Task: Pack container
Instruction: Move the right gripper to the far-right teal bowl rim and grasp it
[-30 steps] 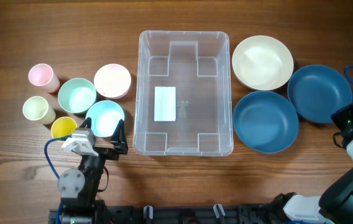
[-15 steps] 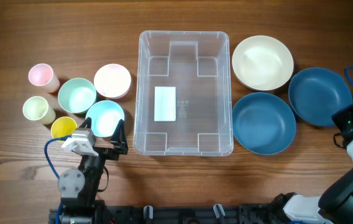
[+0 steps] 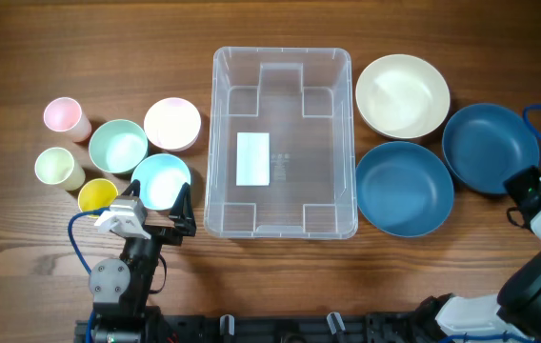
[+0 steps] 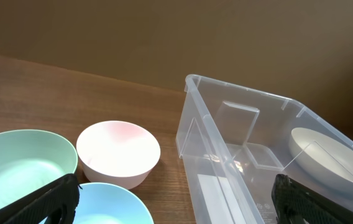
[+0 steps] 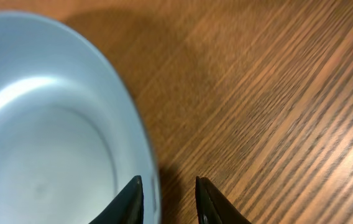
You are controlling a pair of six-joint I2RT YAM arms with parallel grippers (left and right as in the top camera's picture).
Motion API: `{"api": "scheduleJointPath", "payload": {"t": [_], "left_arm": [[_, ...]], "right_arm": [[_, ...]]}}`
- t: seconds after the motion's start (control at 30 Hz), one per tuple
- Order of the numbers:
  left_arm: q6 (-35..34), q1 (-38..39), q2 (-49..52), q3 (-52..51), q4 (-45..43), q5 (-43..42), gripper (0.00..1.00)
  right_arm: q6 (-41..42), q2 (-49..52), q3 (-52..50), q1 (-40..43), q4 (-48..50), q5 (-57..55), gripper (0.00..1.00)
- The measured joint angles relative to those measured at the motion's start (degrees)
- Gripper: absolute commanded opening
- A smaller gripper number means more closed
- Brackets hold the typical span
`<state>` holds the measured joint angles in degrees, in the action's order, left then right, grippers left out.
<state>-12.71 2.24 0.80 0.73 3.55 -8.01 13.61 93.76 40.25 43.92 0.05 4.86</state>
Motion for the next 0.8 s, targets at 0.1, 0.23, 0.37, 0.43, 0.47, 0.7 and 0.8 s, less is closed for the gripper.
{"api": "scheduleJointPath", "payload": {"t": [0.1, 0.23, 0.37, 0.43, 0.47, 0.7, 0.8], "left_arm": [[0.0, 0.0, 0.0, 0.0, 0.0, 0.0, 1.0], [0.0, 0.0, 0.0, 0.0, 0.0, 0.0, 1.0], [0.0, 0.0, 0.0, 0.0, 0.0, 0.0, 1.0], [0.0, 0.0, 0.0, 0.0, 0.0, 0.0, 1.0], [0.0, 0.0, 0.0, 0.0, 0.0, 0.0, 1.0], [0.0, 0.0, 0.0, 0.0, 0.0, 0.0, 1.0], [0.0, 0.0, 0.0, 0.0, 0.0, 0.0, 1.0]], "right_arm": [[0.0, 1.5, 0.0, 0.0, 0.3, 0.0, 0.17], [0.2, 1.7, 0.0, 0.0, 0.6, 0.0, 0.04], [0.2, 1.6, 0.1, 0.0, 0.7, -0.2, 0.04], [0.2, 1.6, 0.1, 0.0, 0.7, -0.1, 0.04], [0.2, 1.6, 0.1, 0.0, 0.7, -0.2, 0.04], [0.2, -1.5, 0.1, 0.0, -1.0, -0.5, 0.04], [0.2, -4.7, 0.1, 0.0, -1.6, -0.5, 0.04]]}}
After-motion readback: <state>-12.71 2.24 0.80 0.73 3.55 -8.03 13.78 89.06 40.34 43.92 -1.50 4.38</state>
